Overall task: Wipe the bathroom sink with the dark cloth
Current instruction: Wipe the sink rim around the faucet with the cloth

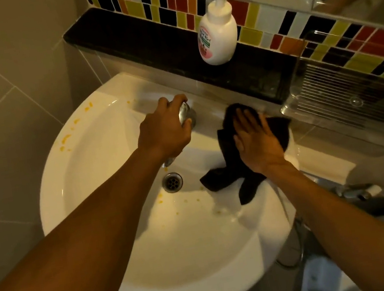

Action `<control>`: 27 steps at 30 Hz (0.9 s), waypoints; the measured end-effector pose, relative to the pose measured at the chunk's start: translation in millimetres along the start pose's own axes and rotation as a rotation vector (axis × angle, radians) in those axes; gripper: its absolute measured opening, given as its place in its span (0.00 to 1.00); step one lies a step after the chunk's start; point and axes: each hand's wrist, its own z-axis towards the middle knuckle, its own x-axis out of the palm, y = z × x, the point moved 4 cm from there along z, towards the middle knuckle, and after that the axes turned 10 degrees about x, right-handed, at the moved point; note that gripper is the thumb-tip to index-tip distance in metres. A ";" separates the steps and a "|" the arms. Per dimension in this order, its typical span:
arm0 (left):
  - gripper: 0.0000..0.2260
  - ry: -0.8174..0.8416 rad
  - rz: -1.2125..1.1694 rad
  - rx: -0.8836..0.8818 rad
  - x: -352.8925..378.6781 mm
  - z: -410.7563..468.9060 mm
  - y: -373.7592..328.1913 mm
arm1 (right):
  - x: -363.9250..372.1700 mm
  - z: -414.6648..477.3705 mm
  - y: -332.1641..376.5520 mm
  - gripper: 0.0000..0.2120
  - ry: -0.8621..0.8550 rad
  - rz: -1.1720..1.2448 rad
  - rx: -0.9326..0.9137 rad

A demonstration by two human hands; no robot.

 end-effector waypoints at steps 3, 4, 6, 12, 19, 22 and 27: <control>0.23 -0.011 0.006 0.007 0.2 -0.9 -1.9 | -3.8 39.1 44.9 0.28 -0.024 -0.110 -0.184; 0.23 -0.009 0.011 0.009 0.1 0.0 -2.3 | -3.3 51.1 57.8 0.28 -0.033 -0.151 -0.228; 0.23 -0.006 0.017 0.010 0.5 -0.1 -2.8 | 0.3 68.8 72.3 0.30 -0.046 -0.194 -0.261; 0.24 -0.012 0.071 0.010 -0.3 0.4 0.2 | 8.0 73.8 80.4 0.31 -0.062 -0.117 -0.260; 0.23 -0.001 0.035 -0.006 1.5 0.9 3.1 | 9.3 10.2 115.4 0.28 -0.042 0.324 0.255; 0.23 0.006 0.032 -0.019 -0.2 0.4 4.5 | 9.7 -5.1 120.0 0.25 -0.029 0.413 0.193; 0.23 0.033 0.031 -0.016 -3.9 -0.1 0.5 | 12.7 2.4 50.7 0.26 0.025 0.121 -0.114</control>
